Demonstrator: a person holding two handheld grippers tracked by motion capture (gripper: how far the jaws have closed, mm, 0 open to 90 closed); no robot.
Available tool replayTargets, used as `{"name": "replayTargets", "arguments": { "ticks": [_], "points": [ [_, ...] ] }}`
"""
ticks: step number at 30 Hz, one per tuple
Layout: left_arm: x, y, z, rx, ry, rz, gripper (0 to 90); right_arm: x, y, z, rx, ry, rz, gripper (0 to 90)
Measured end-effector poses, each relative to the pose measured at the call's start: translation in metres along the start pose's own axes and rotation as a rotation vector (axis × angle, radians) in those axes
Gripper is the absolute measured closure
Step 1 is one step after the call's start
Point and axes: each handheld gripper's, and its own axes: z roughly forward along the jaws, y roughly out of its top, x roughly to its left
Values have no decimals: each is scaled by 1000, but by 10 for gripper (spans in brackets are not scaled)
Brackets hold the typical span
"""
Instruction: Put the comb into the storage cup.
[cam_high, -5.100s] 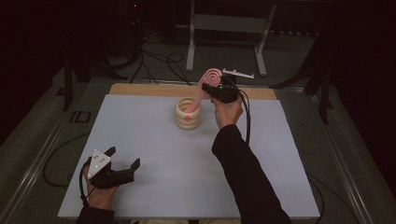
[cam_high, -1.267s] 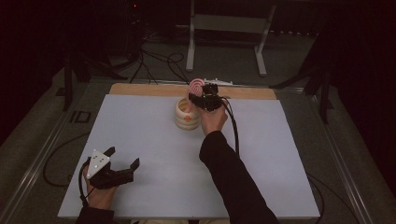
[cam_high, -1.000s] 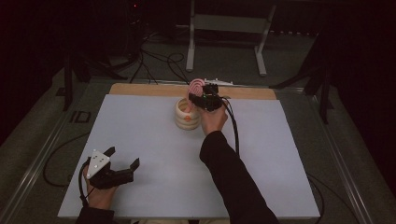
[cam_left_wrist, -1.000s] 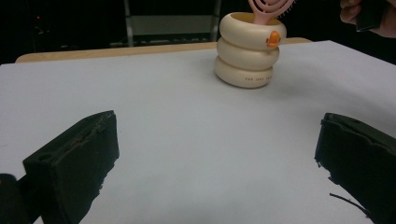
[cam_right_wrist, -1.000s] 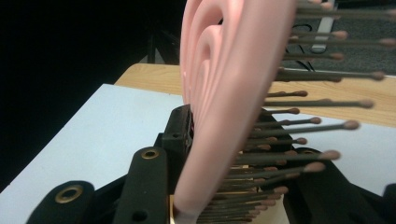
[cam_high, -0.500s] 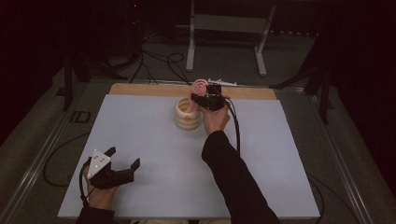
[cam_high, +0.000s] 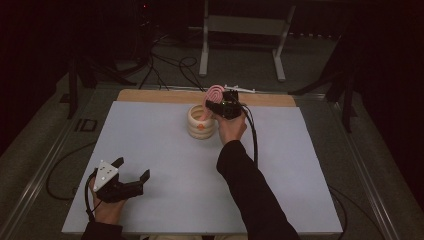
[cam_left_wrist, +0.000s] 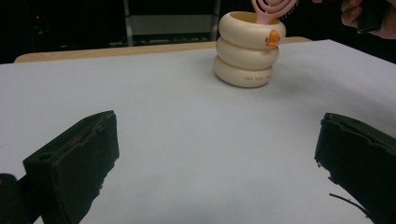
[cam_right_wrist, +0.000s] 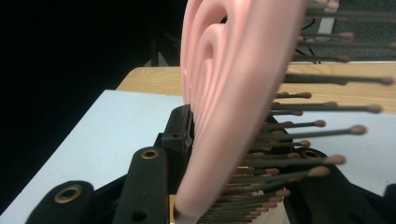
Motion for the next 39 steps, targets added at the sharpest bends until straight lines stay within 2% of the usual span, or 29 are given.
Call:
{"name": "replayTargets", "arguments": {
  "ticks": [39],
  "points": [
    [0,0,1,4,-1,2,7,-12,-5,-1,3,-25,24,615]
  ]
}}
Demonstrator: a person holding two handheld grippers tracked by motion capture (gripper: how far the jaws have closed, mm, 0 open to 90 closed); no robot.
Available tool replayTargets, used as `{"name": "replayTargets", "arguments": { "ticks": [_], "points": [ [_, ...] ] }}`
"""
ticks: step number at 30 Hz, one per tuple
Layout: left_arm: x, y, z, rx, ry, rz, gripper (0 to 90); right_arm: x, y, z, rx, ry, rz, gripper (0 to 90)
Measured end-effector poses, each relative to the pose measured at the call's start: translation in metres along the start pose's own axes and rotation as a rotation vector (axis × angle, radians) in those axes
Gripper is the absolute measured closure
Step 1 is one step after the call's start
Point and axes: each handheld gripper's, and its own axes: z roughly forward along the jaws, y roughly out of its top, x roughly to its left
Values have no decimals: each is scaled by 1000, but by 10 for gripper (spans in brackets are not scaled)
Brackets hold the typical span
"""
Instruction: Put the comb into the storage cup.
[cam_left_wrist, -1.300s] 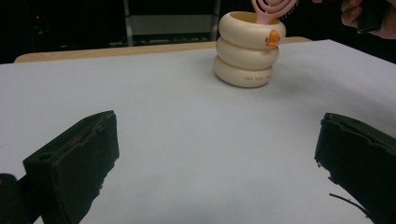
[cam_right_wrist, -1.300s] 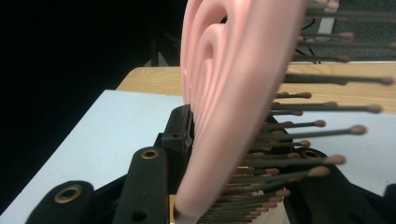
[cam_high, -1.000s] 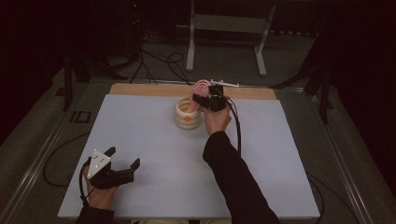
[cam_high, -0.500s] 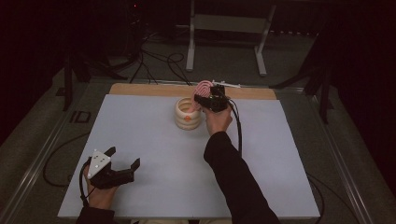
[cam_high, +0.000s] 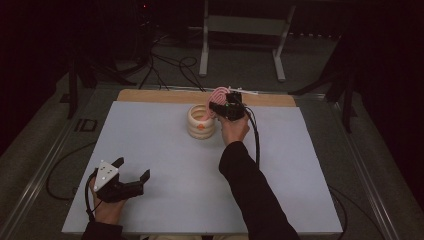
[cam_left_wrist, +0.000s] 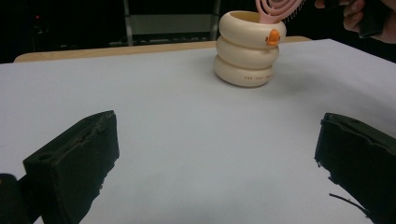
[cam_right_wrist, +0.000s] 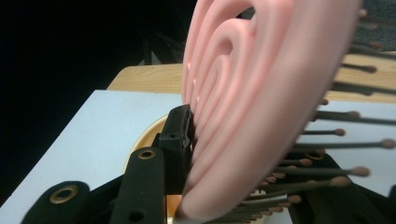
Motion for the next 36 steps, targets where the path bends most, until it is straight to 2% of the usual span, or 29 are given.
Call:
{"name": "replayTargets", "arguments": {
  "ticks": [12,19,21,27,31,36],
  "points": [
    [0,0,0,-1,0,-1,7,-4,-1,0,12,-3,12,530],
    [0,0,0,-1,0,-1,7,-3,-1,0,17,-23,-13,483],
    [0,0,0,0,0,-1,7,-2,-1,-1,19,-33,-40,416],
    [0,0,0,-1,1,-1,7,-3,-1,-2,19,-28,-54,276],
    [0,0,0,0,1,-1,7,-2,-1,-2,23,-36,-61,241],
    [0,0,0,0,1,-1,7,-1,-1,-5,25,-39,-90,137]
  ]
}}
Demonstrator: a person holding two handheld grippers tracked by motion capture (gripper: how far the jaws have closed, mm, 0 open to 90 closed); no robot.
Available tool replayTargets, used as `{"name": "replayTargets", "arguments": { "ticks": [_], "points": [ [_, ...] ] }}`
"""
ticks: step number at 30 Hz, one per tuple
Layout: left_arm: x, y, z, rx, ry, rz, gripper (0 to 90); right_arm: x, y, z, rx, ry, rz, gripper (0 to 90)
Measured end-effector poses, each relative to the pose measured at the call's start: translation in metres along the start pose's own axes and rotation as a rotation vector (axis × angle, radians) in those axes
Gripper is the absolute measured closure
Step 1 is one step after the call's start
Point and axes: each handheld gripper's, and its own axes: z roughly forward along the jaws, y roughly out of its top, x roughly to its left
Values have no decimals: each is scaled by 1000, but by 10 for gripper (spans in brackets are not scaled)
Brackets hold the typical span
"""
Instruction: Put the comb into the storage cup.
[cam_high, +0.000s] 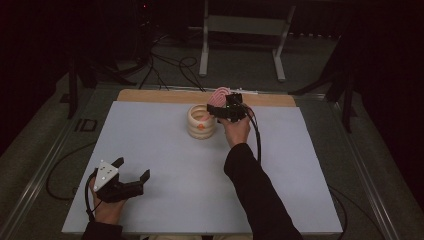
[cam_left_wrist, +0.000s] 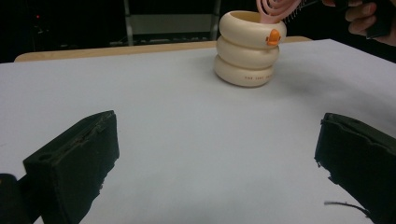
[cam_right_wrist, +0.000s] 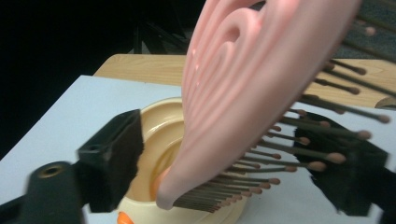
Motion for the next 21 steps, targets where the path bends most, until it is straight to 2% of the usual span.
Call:
{"name": "replayTargets", "arguments": {
  "ticks": [5,21],
  "points": [
    [0,0,0,2,0,0,7,2,-1,-1,13,-22,-33,88],
    [1,0,0,1,8,-13,6,-3,-2,-10,31,-15,-66,80]
  ]
}}
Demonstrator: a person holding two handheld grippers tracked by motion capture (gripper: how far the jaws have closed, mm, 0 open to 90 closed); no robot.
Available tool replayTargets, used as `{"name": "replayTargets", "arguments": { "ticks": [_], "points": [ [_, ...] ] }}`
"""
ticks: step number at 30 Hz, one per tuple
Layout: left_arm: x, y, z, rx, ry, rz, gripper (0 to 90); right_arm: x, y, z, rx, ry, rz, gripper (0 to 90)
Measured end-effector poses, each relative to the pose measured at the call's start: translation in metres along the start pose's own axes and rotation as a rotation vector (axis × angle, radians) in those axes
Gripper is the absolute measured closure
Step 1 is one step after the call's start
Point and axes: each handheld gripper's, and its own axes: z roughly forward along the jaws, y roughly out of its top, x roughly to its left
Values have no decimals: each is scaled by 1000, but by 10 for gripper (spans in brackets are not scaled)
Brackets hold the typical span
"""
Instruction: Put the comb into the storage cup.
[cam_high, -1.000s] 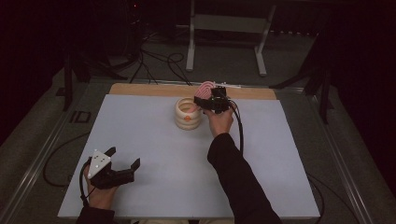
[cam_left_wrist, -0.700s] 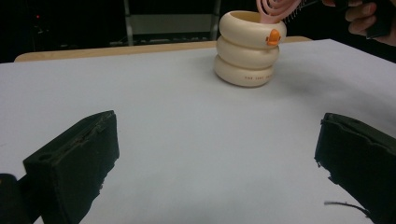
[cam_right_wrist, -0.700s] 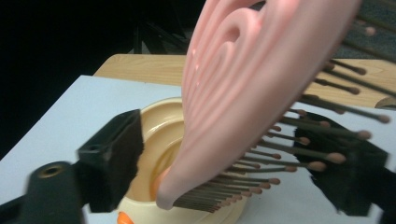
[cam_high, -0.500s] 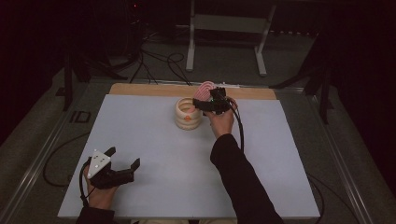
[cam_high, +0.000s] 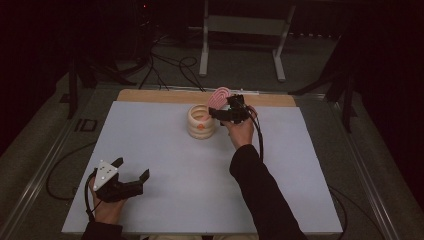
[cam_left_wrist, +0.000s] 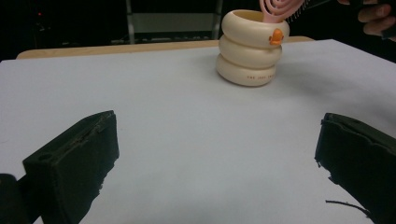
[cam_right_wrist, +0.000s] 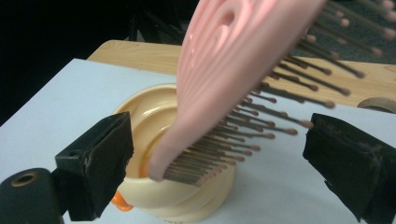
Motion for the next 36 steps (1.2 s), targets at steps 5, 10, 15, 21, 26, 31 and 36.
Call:
{"name": "replayTargets", "arguments": {
  "ticks": [5,10,15,21,26,31,36],
  "points": [
    [1,0,0,3,-3,-3,6,-2,-2,-3,5,9,-2,78],
    [0,0,1,5,-6,-2,6,-2,-3,-5,8,6,-13,77],
    [1,0,0,2,-2,-4,6,-2,-4,-8,4,12,-23,77],
    [1,0,0,2,-2,-3,6,-4,-7,-13,1,19,-35,78],
    [1,0,0,3,-2,-2,6,-7,-10,-17,6,20,-48,78],
    [0,-1,1,4,-3,-1,6,-8,-11,-20,7,17,-61,78],
    [0,0,1,4,-2,0,6,-7,-13,-22,11,22,-84,78]
  ]
}}
